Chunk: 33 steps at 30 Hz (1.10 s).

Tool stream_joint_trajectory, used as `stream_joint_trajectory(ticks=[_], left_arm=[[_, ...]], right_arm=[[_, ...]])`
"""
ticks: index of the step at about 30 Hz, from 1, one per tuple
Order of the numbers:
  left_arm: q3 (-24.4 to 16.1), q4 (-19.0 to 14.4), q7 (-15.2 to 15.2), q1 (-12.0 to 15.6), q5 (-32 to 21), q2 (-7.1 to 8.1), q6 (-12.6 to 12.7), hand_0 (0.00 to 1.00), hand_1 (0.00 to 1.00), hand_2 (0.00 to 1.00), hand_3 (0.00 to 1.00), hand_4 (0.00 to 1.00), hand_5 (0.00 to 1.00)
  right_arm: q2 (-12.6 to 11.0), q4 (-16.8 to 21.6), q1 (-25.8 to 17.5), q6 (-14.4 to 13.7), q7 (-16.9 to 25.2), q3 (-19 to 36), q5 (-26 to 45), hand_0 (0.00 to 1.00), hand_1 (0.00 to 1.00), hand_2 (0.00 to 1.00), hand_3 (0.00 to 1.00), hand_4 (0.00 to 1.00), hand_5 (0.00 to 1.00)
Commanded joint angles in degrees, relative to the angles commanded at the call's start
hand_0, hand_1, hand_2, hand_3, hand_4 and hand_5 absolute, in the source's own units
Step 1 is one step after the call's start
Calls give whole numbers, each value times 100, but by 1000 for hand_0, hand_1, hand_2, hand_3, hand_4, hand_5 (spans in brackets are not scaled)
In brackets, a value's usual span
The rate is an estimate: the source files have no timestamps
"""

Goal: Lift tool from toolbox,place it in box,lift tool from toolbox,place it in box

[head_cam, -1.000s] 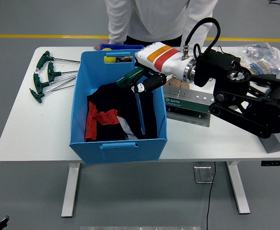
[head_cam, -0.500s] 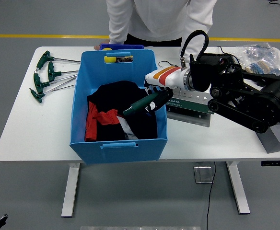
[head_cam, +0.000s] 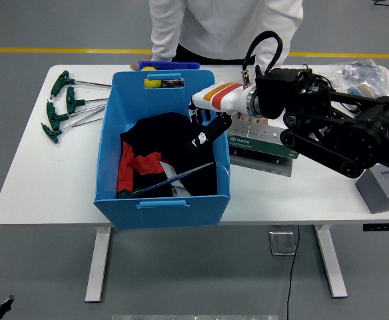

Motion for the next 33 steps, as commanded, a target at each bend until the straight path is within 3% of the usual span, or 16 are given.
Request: stream_joint_trajectory(ticks=[12,18,33], left_arm=[[-22,0,3,29,31,18,3,860,879,885,686,692,677],[-10,0,4,63,16,9,3,860,879,885,688,689,674],[-13,0,-12,83,7,-23,-4,861,879,885,686,692,676]], right_arm=[[-243,-85,-73,7,-57,284,-175,553,598,655,554,973,753],[-432,70,-308,29,-183,618,-901,575,622,686,590,976,751],[-1386,718,-1367,-268,-405,1969,-1098,561,620,701,658,986,755]])
